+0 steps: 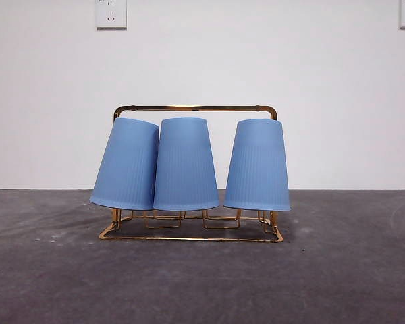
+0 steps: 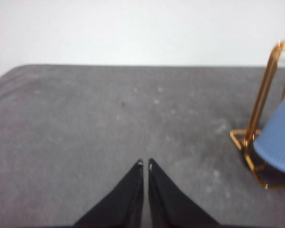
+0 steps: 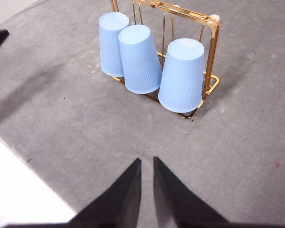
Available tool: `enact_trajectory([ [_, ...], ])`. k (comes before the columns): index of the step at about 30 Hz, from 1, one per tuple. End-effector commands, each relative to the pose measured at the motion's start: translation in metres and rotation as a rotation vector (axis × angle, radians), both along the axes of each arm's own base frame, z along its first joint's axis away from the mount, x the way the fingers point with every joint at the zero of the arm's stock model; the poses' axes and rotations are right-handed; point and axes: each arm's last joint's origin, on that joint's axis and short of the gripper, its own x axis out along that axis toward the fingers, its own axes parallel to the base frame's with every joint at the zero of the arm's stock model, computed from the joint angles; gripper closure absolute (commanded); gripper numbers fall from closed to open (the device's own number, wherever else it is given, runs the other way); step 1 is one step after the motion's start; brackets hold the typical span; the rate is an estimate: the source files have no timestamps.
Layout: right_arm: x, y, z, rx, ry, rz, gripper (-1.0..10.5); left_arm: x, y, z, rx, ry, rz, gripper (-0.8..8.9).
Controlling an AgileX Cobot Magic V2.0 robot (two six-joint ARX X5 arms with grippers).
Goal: Pick the top cup and place it on cupholder, pick up the mid cup and place it on cupholder, last pick the bottom cup and place it on cupholder.
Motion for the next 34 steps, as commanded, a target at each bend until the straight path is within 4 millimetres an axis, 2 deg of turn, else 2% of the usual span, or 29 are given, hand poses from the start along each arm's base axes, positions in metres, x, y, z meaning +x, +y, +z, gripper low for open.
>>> enact_trajectory([
  [1,-0.0001,0.0004,0.0030,0.008,-0.015,0.007,9.1,0.0023,0.0001,-0.0125,0.027,0.032,-0.001,7.94],
  [3,-0.0002,0.0004,0.0030,0.008,-0.015,0.007,9.1,0.0029,0.0001,-0.0186,0.029,0.057,0.000,7.94],
  [34,-0.0014,-0.0025,0.0033,0.018,-0.025,-0.011,9.1,0.0029,0.0018,-0.0178,0.052,0.050,0.029,7.94],
])
